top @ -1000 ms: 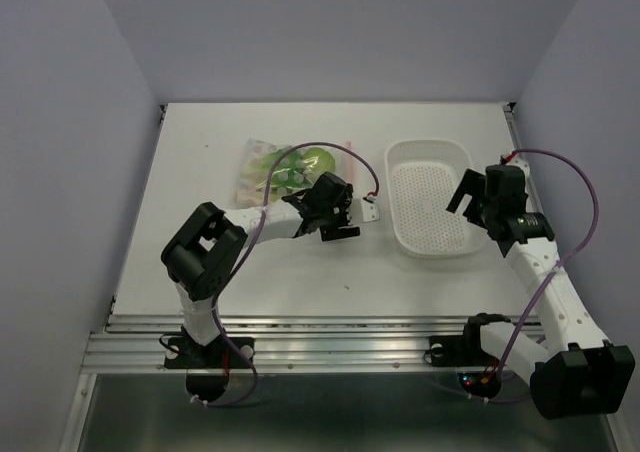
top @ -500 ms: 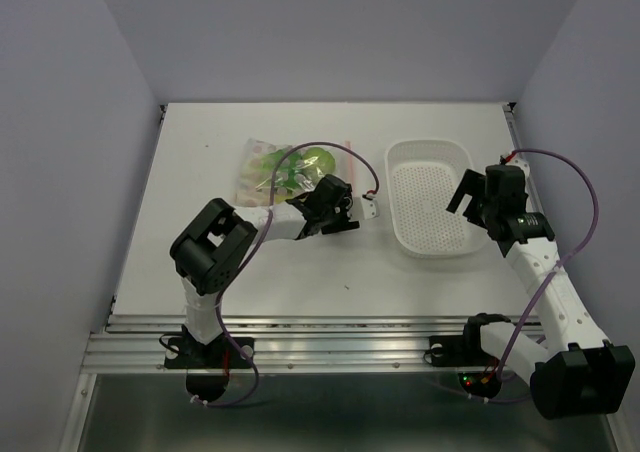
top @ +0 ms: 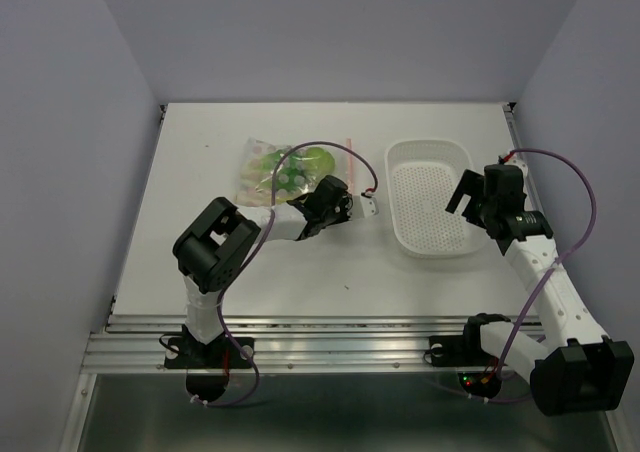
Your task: Open the zip-top bag and remove the fake food
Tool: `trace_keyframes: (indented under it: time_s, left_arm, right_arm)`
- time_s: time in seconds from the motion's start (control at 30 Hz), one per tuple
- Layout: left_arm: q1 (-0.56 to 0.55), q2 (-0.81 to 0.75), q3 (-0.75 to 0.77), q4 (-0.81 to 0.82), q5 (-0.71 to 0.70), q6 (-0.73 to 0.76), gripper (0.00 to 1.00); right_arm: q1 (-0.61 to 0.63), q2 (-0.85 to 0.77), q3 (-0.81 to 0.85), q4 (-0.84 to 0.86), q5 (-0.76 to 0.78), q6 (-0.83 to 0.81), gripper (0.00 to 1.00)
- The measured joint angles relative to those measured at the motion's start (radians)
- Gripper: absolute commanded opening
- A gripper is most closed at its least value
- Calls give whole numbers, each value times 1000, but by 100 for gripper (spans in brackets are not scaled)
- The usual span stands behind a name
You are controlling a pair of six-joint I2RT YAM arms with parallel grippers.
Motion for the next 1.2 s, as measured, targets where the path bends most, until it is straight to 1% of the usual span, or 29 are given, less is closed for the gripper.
trace_keyframes:
  time_s: [0.17, 0.3, 0.4, 0.57, 0.7, 0.77, 0.87, 1.03, 1.1, 1.2]
  left_arm:
    - [10, -9, 0, 16, 7, -66, 0]
    - [21, -67, 0, 5, 32, -119, 0]
    - [27, -141, 8, -27, 45, -156, 0]
    - [26, -196, 74, -113, 57, -200, 0]
    - [26, -236, 110, -183, 64, -237, 0]
    - [26, -257, 122, -207, 64, -257, 0]
    - [26, -288, 154, -241, 69, -294, 0]
    - [26, -293, 270, -311, 78, -341, 0]
    - [27, -280, 344, -357, 89, -344, 0]
    - [29, -249, 448, -410, 147, -299, 0]
  right_arm:
    - [0, -1, 0, 0, -21, -8, 100]
    - [0, -11, 0, 3, -84, -34, 100]
    - [0, -26, 0, 16, -180, -56, 100]
    - [0, -19, 1, 73, -376, -51, 100]
    - [0, -5, 0, 171, -543, 21, 100]
    - [17, 0, -8, 275, -615, 99, 100]
    - [82, 2, -27, 383, -652, 180, 100]
    - [210, 34, -29, 467, -612, 256, 100]
    - [223, 53, -29, 486, -599, 279, 100]
    - [223, 64, -29, 502, -569, 289, 100]
